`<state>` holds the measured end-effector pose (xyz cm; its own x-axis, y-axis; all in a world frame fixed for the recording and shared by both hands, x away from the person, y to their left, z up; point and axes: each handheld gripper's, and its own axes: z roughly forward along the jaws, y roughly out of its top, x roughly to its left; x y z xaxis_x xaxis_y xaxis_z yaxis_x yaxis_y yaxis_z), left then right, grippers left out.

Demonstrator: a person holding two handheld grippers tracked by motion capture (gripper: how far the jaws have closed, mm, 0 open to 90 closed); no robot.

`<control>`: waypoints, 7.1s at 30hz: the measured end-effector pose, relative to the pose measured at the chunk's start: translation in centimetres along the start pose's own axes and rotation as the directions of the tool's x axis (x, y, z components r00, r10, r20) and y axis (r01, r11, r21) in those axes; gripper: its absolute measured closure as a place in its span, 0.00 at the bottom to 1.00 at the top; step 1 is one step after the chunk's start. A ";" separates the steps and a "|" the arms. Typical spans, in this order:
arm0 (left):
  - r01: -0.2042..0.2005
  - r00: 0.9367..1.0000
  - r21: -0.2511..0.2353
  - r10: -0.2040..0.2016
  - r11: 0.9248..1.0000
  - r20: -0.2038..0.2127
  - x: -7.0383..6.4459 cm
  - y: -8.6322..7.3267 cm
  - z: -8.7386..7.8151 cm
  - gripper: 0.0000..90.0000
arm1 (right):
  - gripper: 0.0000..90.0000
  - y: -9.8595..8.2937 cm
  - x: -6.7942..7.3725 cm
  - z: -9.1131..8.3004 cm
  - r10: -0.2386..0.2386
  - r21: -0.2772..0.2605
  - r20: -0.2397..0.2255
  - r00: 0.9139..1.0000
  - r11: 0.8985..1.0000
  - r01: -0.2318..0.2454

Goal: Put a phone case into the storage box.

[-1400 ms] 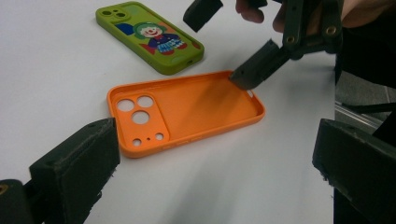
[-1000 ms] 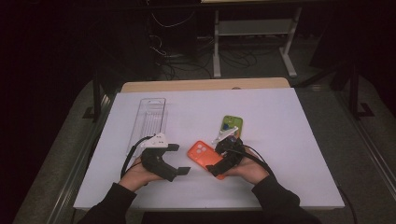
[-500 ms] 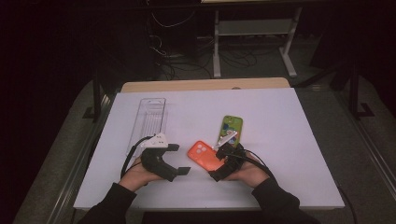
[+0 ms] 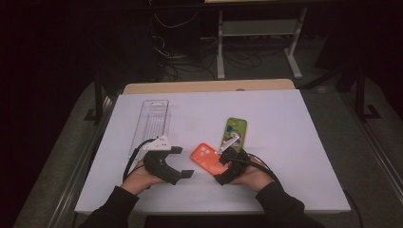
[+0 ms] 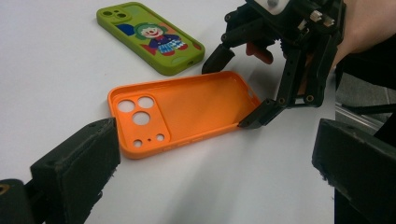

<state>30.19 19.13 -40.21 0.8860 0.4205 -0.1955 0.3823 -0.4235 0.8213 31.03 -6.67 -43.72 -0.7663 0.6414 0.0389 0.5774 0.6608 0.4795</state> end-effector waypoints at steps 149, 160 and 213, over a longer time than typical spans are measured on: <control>-0.207 0.978 0.410 0.203 0.888 0.054 -0.4 5.4 4.8 0.18 | 0.08 -0.3 -7.7 -9.0 -0.262 -0.260 -0.169 0.950 0.942 0.214; -0.076 0.990 0.382 0.116 0.921 -0.082 1.0 5.6 3.7 0.18 | 0.01 -2.6 -7.4 -8.4 -0.042 -0.292 -0.110 0.993 0.956 0.009; -0.041 0.981 0.426 0.118 0.904 -0.156 0.0 5.5 4.7 0.18 | 0.00 -4.0 -2.3 -4.5 -0.030 -0.390 0.274 0.961 0.910 0.139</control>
<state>33.55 13.08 -38.24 0.8733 0.4871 -0.0110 0.4206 -0.7423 0.5217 29.20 -12.52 -41.81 -0.6765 0.7038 -0.2168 0.3094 0.5388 0.7836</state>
